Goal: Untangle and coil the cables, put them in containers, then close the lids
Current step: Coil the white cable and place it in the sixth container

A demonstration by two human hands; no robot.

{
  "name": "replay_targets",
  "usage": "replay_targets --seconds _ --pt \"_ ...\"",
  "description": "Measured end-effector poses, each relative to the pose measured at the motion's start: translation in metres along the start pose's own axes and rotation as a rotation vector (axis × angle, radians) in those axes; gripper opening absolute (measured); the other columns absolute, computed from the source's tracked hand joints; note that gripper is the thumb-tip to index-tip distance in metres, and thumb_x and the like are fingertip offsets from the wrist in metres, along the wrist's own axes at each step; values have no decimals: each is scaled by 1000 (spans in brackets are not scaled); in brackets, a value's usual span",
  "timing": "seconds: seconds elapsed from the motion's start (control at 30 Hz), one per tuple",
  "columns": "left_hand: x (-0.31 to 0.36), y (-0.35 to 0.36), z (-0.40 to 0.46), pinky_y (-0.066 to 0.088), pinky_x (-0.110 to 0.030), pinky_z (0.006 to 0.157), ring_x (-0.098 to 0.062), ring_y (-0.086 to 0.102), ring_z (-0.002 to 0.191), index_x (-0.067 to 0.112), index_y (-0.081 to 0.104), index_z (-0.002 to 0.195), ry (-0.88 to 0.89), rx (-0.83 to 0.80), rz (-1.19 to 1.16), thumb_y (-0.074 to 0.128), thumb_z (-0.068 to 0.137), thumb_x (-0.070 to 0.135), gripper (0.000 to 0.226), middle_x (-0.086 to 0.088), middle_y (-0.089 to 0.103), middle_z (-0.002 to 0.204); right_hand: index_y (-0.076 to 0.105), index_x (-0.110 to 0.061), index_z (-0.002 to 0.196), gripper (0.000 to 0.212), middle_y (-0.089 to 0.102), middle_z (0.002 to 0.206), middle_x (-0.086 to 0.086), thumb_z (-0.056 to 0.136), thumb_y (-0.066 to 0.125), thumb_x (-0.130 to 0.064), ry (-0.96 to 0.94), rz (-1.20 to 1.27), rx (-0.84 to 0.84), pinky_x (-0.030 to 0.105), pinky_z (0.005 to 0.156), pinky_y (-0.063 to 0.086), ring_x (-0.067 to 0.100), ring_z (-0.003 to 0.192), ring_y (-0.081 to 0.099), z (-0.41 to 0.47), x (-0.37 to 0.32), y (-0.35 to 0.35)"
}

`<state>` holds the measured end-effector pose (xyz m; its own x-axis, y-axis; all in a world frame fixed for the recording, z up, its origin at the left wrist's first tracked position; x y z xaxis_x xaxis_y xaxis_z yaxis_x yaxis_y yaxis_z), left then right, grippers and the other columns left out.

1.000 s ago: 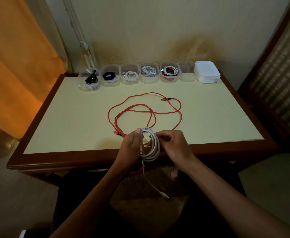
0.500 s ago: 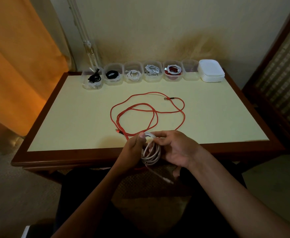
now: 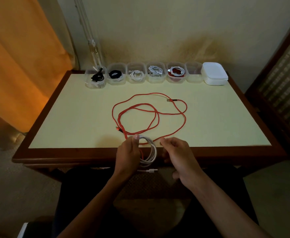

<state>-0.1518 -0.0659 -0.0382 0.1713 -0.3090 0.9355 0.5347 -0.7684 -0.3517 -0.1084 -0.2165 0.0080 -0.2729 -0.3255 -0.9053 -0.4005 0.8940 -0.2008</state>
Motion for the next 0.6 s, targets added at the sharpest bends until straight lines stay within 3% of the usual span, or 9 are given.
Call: replay_targets --seconds 0.1,0.23,0.3,0.37,0.43,0.5,0.6 --pt "3 -2 2 54 -45 56 -22 63 61 14 61 96 108 77 145 23 97 52 54 -7 63 68 59 6 81 45 47 70 11 99 54 -36 -74 -55 -100 13 45 35 12 58 44 -9 2 5" --pt "3 1 0 48 -38 47 -21 60 53 13 59 98 179 24 228 21 94 54 56 -3 59 63 66 2 87 37 58 74 7 100 52 -31 -46 -82 -237 24 62 42 17 70 54 -13 6 10" --pt "-4 -1 2 45 -35 45 -19 57 51 14 58 99 215 -24 276 21 97 55 55 -2 57 62 64 -8 79 32 68 82 8 100 49 -27 31 66 -283 28 66 49 21 81 64 -11 9 6" --pt "-11 -5 3 40 -26 44 -13 53 53 15 57 97 313 -81 390 19 100 56 56 2 55 66 59 -10 77 27 67 76 12 100 49 -21 179 302 -278 23 51 51 24 74 67 -6 11 -3" --pt "-16 -6 5 37 -20 51 -9 51 59 15 54 96 373 -166 535 21 98 56 53 5 55 74 61 -7 82 23 54 58 7 99 52 -20 259 388 -252 26 44 45 23 58 57 -1 15 -12" --pt "-20 -6 8 38 -18 54 -7 51 63 16 50 99 349 -275 639 35 101 47 35 6 55 80 68 0 88 27 37 48 0 97 56 -23 249 327 -280 28 49 32 16 46 39 8 20 -21" --pt "-24 -10 12 52 -25 56 -8 60 63 15 46 109 294 -350 623 38 103 37 24 5 62 82 73 1 98 32 31 45 -4 89 67 -29 219 218 -408 34 57 21 11 40 25 16 22 -31"
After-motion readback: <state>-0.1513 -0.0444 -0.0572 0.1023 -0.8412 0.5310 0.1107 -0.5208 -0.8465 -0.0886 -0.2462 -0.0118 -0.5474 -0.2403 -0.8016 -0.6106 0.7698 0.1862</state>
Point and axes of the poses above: each hand's wrist, its own z-axis towards the middle knuckle, its own y-axis out of the palm, x = y × z, the point moved 4 cm from there along z, towards the middle knuckle
